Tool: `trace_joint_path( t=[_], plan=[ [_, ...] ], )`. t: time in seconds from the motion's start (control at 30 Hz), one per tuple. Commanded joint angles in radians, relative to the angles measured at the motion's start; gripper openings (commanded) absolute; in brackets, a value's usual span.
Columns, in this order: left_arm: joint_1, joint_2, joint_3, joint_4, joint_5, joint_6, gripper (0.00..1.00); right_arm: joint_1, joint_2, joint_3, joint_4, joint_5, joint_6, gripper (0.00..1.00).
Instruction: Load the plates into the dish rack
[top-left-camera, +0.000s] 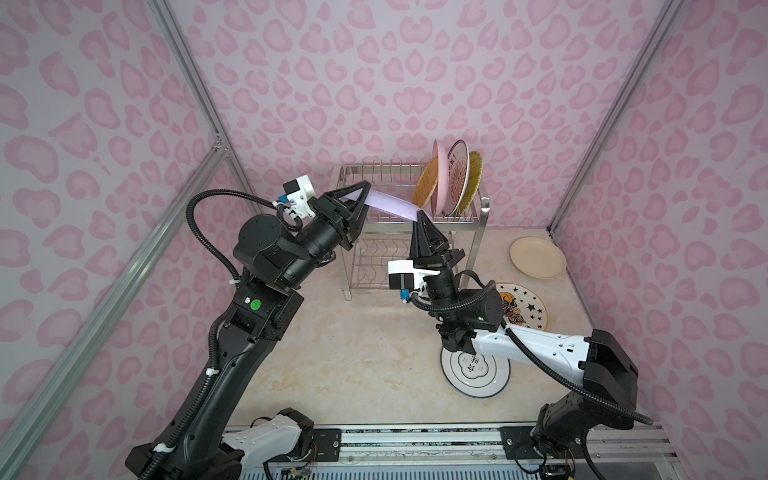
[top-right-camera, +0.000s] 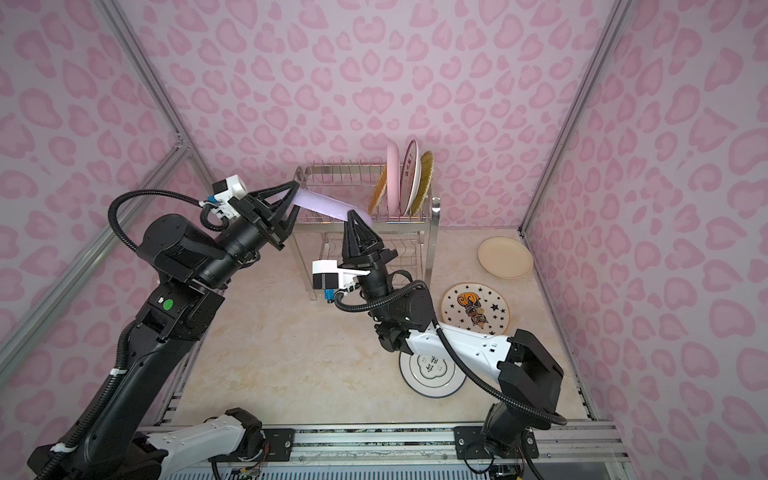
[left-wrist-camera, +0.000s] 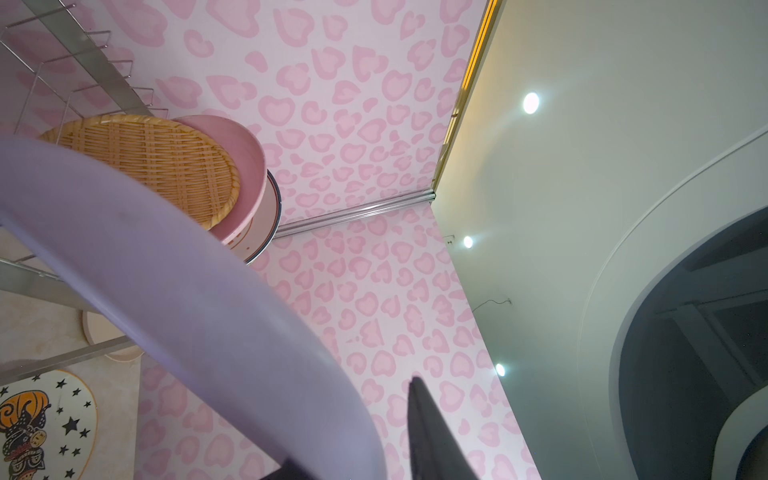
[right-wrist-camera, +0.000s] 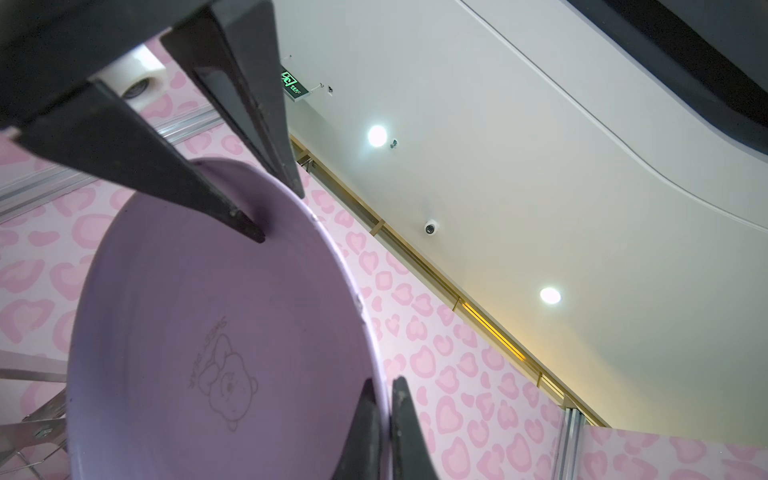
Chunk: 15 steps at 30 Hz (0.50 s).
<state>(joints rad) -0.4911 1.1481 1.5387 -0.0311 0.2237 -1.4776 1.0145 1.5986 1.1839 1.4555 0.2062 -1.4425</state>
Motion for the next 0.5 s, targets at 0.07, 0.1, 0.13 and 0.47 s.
trace_joint_path(
  t=[0.07, 0.1, 0.13, 0.47],
  plan=[
    [0.002, 0.004, -0.015, 0.048, -0.021, -0.028, 0.11, 0.001, -0.005, -0.02, 0.053, -0.018, 0.023, 0.0],
    [0.002, 0.003, -0.021, 0.057, -0.023, -0.028, 0.08, 0.002, -0.01, -0.026, 0.05, -0.018, 0.027, 0.0],
    [0.002, 0.002, -0.024, 0.064, -0.024, -0.027, 0.04, 0.005, -0.013, -0.029, 0.047, -0.016, 0.031, 0.0],
    [0.005, 0.049, 0.077, 0.071, -0.047, 0.127, 0.04, 0.102, -0.215, -0.066, -0.266, 0.307, 0.221, 0.38]
  ],
)
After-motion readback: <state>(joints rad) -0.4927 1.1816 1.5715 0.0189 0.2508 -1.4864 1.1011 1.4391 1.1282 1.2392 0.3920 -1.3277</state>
